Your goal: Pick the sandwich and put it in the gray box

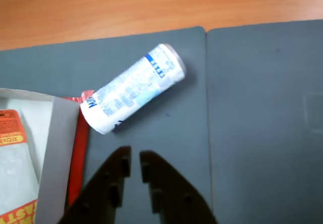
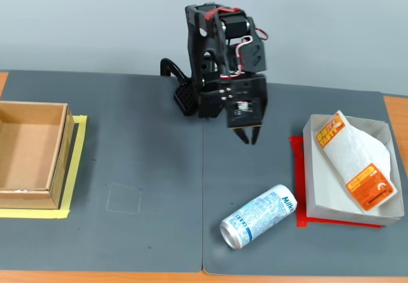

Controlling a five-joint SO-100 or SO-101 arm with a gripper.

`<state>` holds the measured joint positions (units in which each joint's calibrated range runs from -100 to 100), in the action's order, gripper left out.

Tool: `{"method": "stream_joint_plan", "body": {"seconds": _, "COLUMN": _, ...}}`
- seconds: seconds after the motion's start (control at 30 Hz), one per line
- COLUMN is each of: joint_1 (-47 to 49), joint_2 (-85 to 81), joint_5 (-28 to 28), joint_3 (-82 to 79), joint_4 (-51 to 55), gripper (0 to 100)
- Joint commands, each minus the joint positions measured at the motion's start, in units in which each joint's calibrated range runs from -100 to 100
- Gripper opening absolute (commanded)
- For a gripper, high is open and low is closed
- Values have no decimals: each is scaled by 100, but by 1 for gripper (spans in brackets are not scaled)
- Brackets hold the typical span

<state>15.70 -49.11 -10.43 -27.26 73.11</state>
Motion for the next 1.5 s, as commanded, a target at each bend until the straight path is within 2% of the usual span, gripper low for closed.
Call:
{"method": "stream_joint_plan", "body": {"seconds": 0.0, "joint_1": -932, "joint_2": -596, "joint_5": 61, "joint_3": -581, "joint_4": -11, "gripper": 2}}
{"method": "stream_joint_plan", "body": {"seconds": 0.4, "joint_1": -969, "joint_2": -2842, "joint_5": 118, "joint_3": -3249, "joint_4": -619, "gripper": 2}}
{"method": "stream_joint_plan", "body": {"seconds": 0.63, "joint_1": -1029, "joint_2": -3928, "joint_5": 967, "joint_3": -4479, "joint_4": -627, "gripper": 2}}
{"method": "stream_joint_plan", "body": {"seconds": 0.77, "joint_1": -1268, "joint_2": -4386, "joint_5": 1202, "joint_3": -5185, "joint_4": -966, "gripper": 2}}
{"method": "stream_joint_plan", "body": {"seconds": 1.17, "joint_1": -1417, "joint_2": -5030, "joint_5": 1165, "joint_3": -6885, "joint_4": -2476, "gripper": 2}}
{"method": "stream_joint_plan", "body": {"seconds": 1.47, "joint_1": -1200, "joint_2": -5030, "joint_5": 1202, "joint_3": -7247, "joint_4": -2728, "gripper": 2}}
